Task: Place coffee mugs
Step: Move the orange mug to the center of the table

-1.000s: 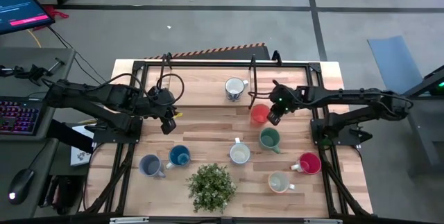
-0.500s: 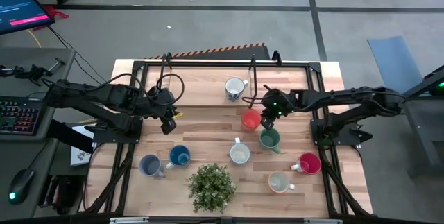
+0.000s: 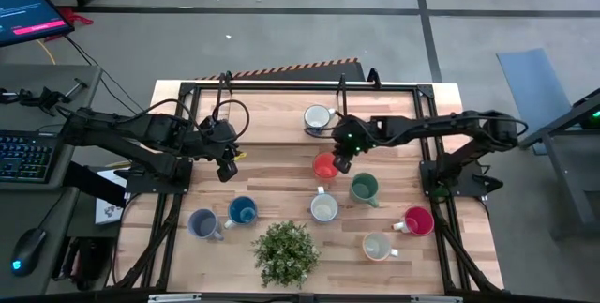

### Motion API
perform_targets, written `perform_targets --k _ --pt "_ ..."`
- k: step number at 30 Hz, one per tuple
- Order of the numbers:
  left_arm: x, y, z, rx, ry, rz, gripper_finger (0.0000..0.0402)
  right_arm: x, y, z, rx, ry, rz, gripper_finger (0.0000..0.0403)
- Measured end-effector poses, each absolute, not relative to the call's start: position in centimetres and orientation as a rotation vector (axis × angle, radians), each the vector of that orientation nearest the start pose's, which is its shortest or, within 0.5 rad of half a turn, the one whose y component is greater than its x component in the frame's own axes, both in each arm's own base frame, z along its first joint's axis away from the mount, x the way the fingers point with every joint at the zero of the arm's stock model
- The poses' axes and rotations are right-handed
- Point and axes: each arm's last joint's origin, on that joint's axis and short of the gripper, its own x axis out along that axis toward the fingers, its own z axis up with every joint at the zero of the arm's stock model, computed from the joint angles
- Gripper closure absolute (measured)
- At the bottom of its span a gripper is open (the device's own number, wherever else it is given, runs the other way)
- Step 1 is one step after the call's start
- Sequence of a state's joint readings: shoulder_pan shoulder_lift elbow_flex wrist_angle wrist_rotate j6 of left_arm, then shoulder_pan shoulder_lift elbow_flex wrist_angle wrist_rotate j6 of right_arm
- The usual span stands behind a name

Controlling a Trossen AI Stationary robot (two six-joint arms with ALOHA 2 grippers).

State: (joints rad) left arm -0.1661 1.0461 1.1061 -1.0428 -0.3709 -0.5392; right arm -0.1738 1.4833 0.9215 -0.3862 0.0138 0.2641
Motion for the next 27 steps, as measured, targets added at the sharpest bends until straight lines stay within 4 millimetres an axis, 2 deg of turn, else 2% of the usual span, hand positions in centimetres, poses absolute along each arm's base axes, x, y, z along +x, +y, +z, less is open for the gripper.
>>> perform_targets --k 8,13,21,27 --pt "18.1 -2.0 32.8 -0.237 0.864 0.434 0.0307 28.4 -5.0 22.8 0.272 1.002 -0.356 0.0307" --pt "18.1 -2.0 32.8 -0.237 0.863 0.434 0.0307 27.7 -4.1 22.6 0.273 1.102 -0.356 0.0307" --pt "18.1 -1.9 32.8 -0.234 0.861 0.438 0.0307 27.9 -2.3 22.6 0.278 1.111 -0.272 0.0307" --pt "18.1 -1.9 32.8 -0.229 0.858 0.445 0.0307 28.3 -1.6 22.6 0.274 1.081 -0.250 0.0307"
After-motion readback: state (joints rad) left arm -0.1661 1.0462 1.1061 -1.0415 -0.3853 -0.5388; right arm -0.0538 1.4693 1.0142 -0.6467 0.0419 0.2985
